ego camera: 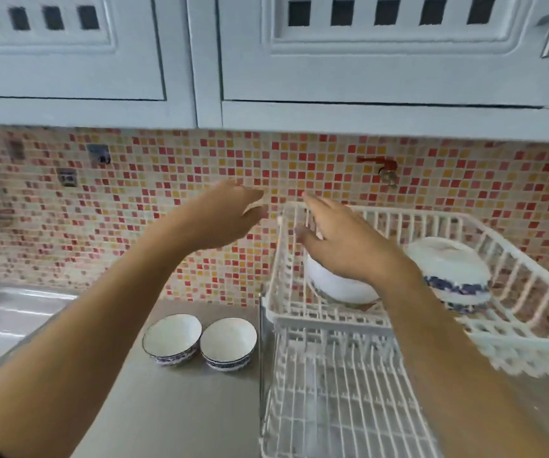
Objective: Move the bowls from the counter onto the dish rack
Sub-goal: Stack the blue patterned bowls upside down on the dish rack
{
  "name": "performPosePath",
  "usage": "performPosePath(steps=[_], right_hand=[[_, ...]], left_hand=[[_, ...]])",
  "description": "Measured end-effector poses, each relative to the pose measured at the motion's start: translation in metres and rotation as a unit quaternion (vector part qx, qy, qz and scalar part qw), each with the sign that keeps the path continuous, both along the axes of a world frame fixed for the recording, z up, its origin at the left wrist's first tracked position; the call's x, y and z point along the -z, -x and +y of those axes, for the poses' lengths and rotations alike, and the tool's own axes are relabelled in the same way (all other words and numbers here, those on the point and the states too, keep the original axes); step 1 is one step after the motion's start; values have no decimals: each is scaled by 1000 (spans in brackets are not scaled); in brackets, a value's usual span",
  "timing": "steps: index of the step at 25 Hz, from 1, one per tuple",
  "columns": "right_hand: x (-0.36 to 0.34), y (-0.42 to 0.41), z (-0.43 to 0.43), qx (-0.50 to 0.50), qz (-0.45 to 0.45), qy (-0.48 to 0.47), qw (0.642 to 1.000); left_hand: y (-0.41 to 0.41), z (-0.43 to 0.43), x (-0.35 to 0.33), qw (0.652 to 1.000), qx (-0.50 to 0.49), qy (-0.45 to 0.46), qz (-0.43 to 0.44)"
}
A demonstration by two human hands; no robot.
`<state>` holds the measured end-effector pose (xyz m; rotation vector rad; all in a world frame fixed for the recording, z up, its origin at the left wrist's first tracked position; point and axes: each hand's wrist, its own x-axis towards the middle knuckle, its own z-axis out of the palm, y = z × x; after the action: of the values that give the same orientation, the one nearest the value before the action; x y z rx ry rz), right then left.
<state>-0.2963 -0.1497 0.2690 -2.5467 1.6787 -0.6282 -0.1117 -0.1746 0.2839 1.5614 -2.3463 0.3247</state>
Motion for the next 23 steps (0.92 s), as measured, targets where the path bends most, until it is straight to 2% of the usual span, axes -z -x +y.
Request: performPosePath(steps=[5, 8, 10, 12, 14, 16, 19, 23], right_hand=[[34, -150, -16, -37, -109, -35, 993], [76, -218, -47, -13, -147, -100, 984], [131, -245, -73, 31, -161, -178, 970], [204, -283, -110, 99, -167, -287, 938], [272, -301, -130, 171, -187, -385, 887], [344, -310, -146, 233, -242, -442, 832], [395, -306, -146, 297, -319, -478, 762], [398, -308, -158, 302, -396, -431, 752]], left_hand=[[-128, -26, 41, 992, -107, -68, 4], [-198, -60, 87, 978, -157, -138, -12], [-229, -80, 132, 962, -176, -209, -22], [-262, -111, 193, 937, -199, -286, 0], [-277, -129, 255, 919, -214, -331, 7], [-271, -145, 315, 893, -238, -378, 46], [-246, -131, 341, 870, -276, -386, 136], [-232, -132, 354, 840, -332, -343, 259]])
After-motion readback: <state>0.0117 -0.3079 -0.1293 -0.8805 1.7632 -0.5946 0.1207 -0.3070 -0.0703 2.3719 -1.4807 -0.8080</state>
